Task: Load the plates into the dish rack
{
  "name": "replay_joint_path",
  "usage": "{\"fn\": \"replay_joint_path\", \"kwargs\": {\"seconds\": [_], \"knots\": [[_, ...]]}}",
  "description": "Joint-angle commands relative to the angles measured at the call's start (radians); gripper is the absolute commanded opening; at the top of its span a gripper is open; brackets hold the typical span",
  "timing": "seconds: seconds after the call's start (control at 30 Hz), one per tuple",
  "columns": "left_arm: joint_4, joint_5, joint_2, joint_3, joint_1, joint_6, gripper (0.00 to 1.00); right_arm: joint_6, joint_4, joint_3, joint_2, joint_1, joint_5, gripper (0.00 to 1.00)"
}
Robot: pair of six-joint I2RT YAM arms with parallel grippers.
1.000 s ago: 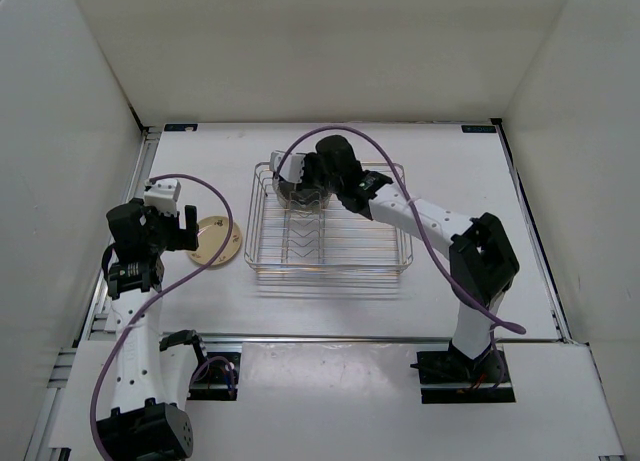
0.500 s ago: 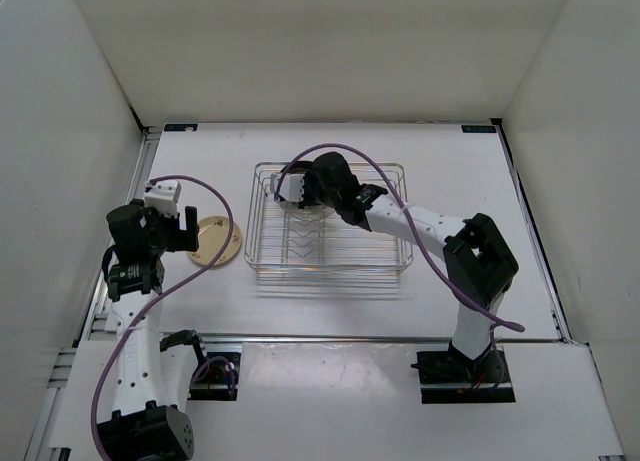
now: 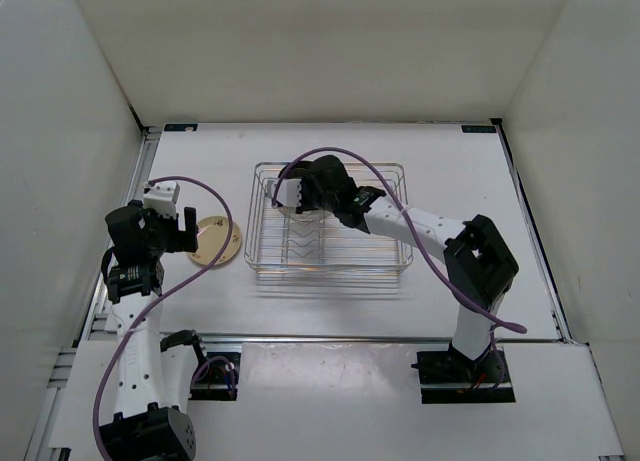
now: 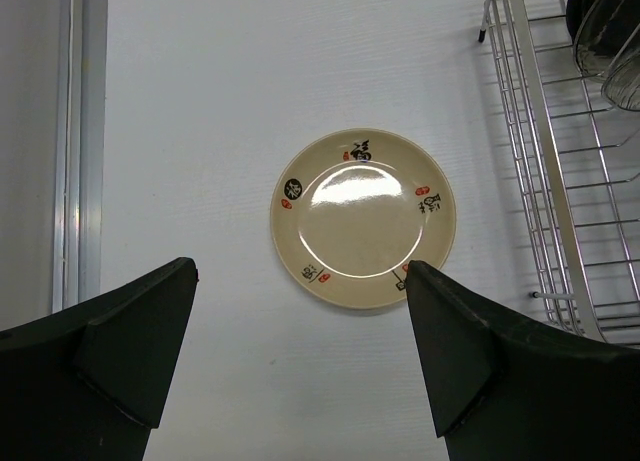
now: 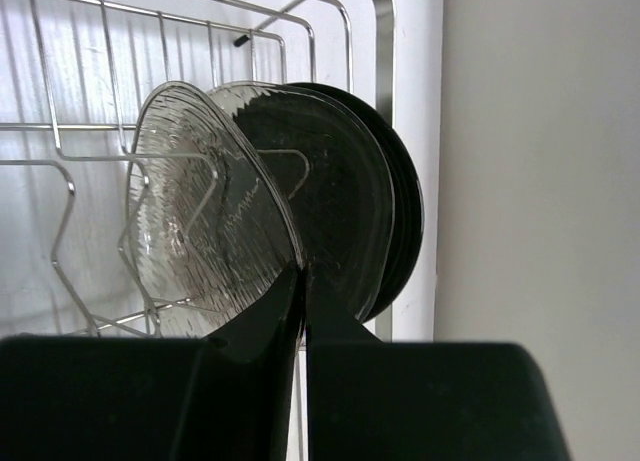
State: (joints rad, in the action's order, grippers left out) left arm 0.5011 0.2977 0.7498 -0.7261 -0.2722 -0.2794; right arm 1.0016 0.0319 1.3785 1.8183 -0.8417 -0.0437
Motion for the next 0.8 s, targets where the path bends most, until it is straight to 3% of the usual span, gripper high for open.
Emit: {"fn": "replay_joint_path", "kwargs": {"seconds": [0.0,0.2,0.5,0.77], "knots": [[-0.003,0.020,-0.018,0.005,-0.005,-0.003,0.96,-0.040,0.049,0.050,-0.036,-0.019,0.059,0.04],[-0.003,0.020,-0.018,0.005,-0.005,-0.003,0.96,-0.049,0.072,0.059,-0.027,-0.019,0.068,0.09],[-0.003,0.020,-0.018,0.005,-0.015,-0.003,0.96,-0.067,0.091,0.086,-0.008,-0.019,0.068,0.34],[-0.003,0.020,-0.018,0.005,-0.015,-0.003,0.96,-0.067,0.091,0.086,-0.008,-0.019,0.057,0.36]]}}
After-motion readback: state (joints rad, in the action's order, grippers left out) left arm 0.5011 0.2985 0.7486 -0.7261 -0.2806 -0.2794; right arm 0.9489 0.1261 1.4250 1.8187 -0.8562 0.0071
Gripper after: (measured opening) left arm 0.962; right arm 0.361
